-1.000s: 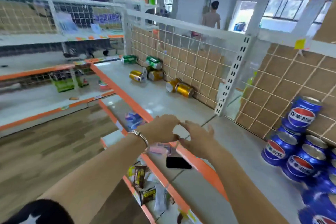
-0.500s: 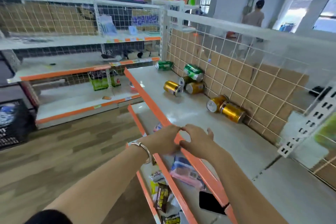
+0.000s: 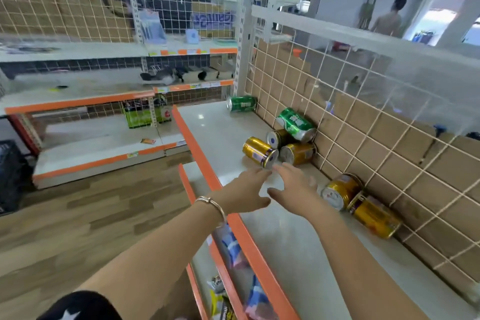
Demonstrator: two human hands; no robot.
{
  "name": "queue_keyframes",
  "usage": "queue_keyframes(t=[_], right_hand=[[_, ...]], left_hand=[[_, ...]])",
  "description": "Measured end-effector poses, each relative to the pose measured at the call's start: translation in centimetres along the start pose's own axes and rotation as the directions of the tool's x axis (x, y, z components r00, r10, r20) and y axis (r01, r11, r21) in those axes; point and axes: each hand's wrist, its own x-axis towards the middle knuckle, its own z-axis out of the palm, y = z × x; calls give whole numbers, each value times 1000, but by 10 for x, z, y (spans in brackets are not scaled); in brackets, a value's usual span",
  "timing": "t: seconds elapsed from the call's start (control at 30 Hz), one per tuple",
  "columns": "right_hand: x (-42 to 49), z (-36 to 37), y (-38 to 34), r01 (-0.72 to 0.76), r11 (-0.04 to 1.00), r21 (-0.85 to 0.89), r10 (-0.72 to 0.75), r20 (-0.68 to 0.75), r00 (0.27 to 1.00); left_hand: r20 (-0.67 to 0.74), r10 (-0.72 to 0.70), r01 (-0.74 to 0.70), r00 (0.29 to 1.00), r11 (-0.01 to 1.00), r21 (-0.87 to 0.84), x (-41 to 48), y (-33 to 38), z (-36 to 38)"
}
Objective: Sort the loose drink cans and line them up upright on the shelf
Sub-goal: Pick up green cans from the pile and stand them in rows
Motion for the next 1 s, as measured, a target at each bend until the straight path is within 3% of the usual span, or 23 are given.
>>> queue_keyframes(t=[0.07,0.13,0.2,0.27,0.43,0.53,0.7,1.0], right_hand=[[28,-1,7,-31,999,15,32,-60,998],[57,0,15,-85,971,225,110,-102,989],[83,1,19,-144,819,555,243,-109,964],[108,1,23,-175,711,681,391,-176,903],[159,-7,36,-358,789,499,557,-333,761],[182,-3,35,-406,745,529,620,-325,714],[200,10,42,-491,723,486,689,-461,559],[205,6,46,-520,747,414,665,-456,592]], left_hand=[[0,24,-24,1000,1000,-9,23,-15,-10],[-7,15,-16,1000,999,-37,49,-28,-20],[-46,9,-15,999,992,-122,78,-40,-29],[-66,-28,15,997,983,-182,106,-54,-38],[-77,-72,56,994,979,-194,171,-102,-69],[-94,-114,97,989,981,-166,204,-134,-89],[-132,-213,203,968,975,-90,253,-186,-111],[-169,-134,159,976,976,146,324,-231,-131]])
